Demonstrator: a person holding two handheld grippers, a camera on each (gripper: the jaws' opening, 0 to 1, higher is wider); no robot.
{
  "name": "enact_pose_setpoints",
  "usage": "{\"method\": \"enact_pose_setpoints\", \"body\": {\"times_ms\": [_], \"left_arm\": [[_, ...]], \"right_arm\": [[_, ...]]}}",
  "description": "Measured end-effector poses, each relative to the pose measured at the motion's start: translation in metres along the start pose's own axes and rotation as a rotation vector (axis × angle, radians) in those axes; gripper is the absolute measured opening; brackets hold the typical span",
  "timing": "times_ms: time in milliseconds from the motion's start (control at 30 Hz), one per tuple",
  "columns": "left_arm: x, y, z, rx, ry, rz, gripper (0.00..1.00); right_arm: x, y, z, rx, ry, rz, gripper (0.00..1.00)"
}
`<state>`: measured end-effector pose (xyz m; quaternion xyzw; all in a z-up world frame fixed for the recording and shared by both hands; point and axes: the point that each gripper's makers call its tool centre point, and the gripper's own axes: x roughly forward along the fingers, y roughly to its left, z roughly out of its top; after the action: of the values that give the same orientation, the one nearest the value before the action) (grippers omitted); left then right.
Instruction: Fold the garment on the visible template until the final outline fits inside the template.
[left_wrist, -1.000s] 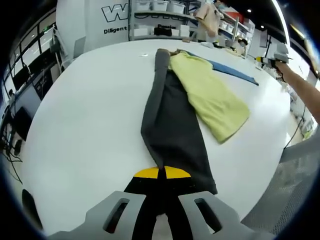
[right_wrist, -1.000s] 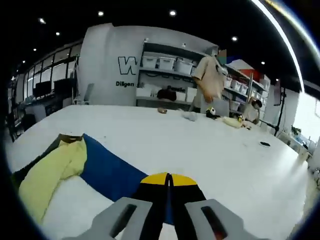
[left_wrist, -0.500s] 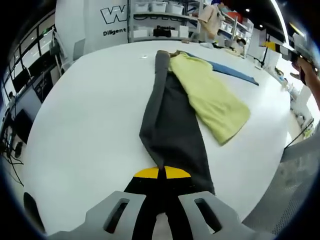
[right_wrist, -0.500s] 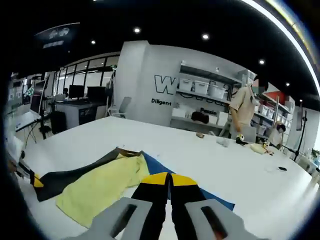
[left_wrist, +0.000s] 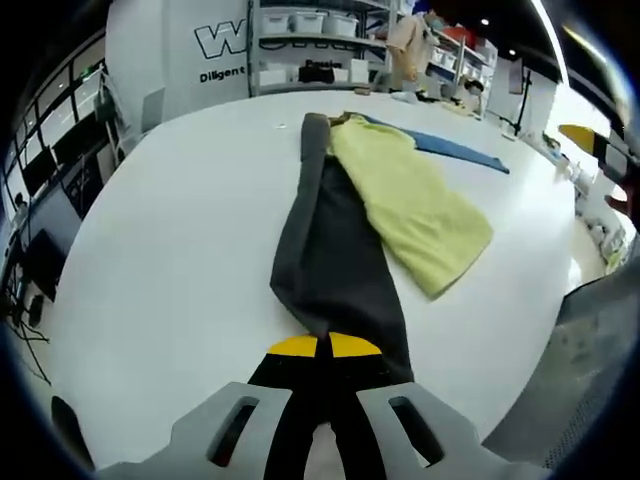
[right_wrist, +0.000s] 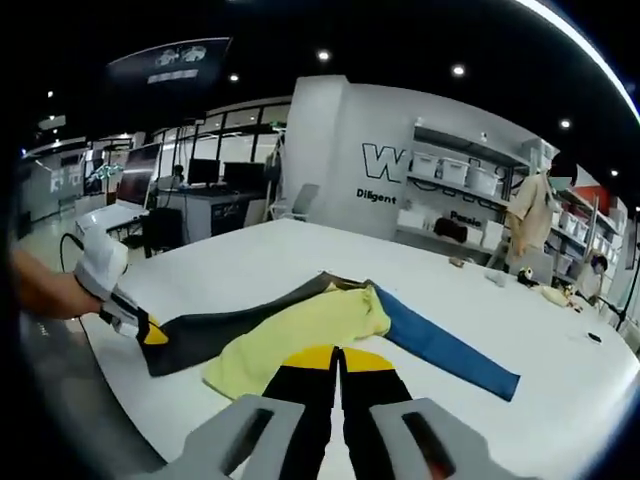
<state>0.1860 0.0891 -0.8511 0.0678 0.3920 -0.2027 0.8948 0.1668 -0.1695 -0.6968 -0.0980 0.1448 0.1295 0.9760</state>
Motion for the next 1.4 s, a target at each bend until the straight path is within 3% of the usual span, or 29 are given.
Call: {"method": "enact_pose_setpoints", "body": {"times_ms": [267, 433, 533, 600, 700, 800, 900, 1100, 1233, 1400], "left_arm": [[-0.001, 0.006, -0.001, -0.01, 0.002, 0.007, 0.0], [0.0, 0.009, -0.001, -0.022, 0.002, 0.004, 0.0], [-0.001, 0.009, 0.001, -0.032, -0.006, 0.003, 0.0], [-0.002, 0.009, 0.001, -0.039, -0.01, 0.005, 0.0], [-0.001, 0.011, 0.0, -0.049, -0.008, 0.008, 0.0], [0.0, 0.013, 0.001, -0.056, -0.009, 0.008, 0.0], [-0.003, 0.013, 0.002, -0.06, -0.013, 0.008, 0.0], [-0.013, 0.023, 0.006, -0.097, -0.021, 0.017, 0.0], [-0.017, 0.032, 0.01, -0.093, -0.028, 0.031, 0.0], [-0.024, 0.054, 0.021, -0.083, -0.046, 0.061, 0.0]], "right_arm": [[-0.01, 0.031, -0.012, 0.002, -0.007, 0.034, 0.0], [-0.01, 0.033, -0.009, -0.017, -0.027, 0.036, 0.01], [-0.008, 0.035, -0.011, -0.007, -0.017, 0.043, 0.16], [-0.008, 0.034, -0.002, 0.008, -0.066, 0.036, 0.37], [-0.007, 0.032, -0.003, 0.033, -0.061, 0.021, 0.63], [-0.007, 0.031, 0.002, 0.068, -0.087, 0.012, 0.77], [-0.008, 0.033, 0.005, 0.07, -0.104, 0.016, 0.84], [-0.007, 0.037, 0.006, 0.071, -0.105, 0.031, 0.86], [-0.003, 0.041, 0.0, 0.052, -0.07, 0.044, 0.86], [-0.004, 0.042, 0.0, 0.045, -0.065, 0.044, 0.86]]}}
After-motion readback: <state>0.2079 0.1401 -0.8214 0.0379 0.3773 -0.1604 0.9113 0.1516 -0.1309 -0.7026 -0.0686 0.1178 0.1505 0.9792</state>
